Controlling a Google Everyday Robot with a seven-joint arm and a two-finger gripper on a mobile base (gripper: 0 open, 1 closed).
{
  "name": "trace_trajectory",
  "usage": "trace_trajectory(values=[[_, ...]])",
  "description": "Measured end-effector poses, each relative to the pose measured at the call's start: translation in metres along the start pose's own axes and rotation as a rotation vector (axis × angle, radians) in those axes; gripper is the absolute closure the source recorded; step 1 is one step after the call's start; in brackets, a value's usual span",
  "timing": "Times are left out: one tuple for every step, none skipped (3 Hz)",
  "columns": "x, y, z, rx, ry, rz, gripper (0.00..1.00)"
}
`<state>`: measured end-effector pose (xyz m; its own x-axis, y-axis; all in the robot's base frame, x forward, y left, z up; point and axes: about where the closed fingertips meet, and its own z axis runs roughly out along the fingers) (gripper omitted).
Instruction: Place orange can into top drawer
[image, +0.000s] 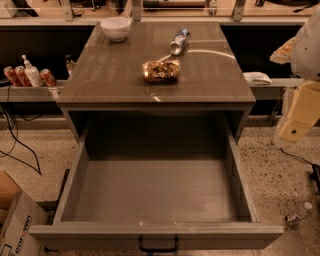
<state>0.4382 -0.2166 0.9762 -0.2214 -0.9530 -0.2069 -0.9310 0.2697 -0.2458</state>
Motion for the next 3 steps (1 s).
trace_trajectory(values=[[-0.001, -0.001, -0.001, 0.007, -0.005, 0.000, 0.00], [-0.017, -0.017, 0.002, 0.041, -0.082, -0.024, 0.00], [-0.042, -0.038, 0.008, 0.072, -0.190, -0.068, 0.00]])
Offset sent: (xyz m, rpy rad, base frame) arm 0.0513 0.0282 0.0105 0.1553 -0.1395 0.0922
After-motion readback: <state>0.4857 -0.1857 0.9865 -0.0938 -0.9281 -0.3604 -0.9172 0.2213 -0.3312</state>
